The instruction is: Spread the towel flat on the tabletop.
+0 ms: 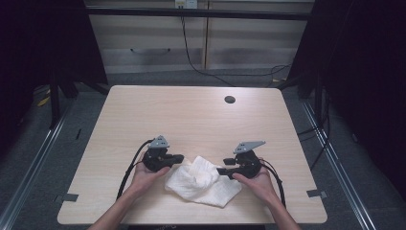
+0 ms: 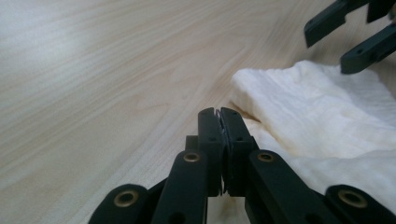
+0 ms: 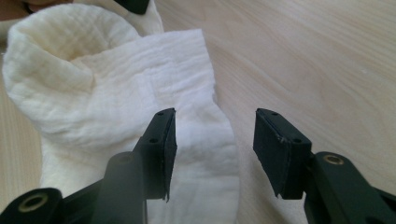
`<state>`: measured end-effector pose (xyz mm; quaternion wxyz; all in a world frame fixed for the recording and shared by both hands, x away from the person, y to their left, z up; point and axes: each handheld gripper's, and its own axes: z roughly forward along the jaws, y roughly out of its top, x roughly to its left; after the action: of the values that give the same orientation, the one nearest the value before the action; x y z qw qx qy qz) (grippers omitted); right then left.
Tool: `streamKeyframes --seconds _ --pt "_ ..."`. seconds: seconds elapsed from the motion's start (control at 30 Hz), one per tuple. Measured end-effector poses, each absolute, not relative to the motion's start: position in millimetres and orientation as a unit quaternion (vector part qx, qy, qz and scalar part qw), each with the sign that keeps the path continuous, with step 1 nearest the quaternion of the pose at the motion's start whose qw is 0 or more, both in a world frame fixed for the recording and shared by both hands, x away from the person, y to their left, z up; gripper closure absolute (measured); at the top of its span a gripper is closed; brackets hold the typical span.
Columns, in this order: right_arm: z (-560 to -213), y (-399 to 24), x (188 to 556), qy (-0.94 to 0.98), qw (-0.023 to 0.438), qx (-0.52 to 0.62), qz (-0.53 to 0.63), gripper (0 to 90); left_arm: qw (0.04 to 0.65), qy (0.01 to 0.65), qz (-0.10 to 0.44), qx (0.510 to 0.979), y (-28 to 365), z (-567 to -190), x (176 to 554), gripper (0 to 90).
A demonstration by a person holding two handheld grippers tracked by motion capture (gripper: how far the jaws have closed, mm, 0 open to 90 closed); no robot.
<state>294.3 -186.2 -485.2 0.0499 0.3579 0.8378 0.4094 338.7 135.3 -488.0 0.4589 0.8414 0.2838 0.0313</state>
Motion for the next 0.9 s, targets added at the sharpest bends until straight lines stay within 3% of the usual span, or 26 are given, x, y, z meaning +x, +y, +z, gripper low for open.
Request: streamKeyframes --seconds 0.47,0.7,0.9 --pt "-465.2 -202.0 297.6 0.819 0.084 0.368 0.432 49.2 0.535 0.285 0.046 0.794 141.7 -438.7 335.5 88.6" --pt "-450.2 -216.7 296.4 0.811 0.115 0.374 0.434 48.5 0.559 0.248 0.089 0.786 122.5 -397.7 330.4 88.6" --pt "-441.9 -234.9 291.0 0.797 0.126 0.388 0.445 48.2 0.575 0.235 0.119 0.774 128.3 -366.5 331.2 88.6"
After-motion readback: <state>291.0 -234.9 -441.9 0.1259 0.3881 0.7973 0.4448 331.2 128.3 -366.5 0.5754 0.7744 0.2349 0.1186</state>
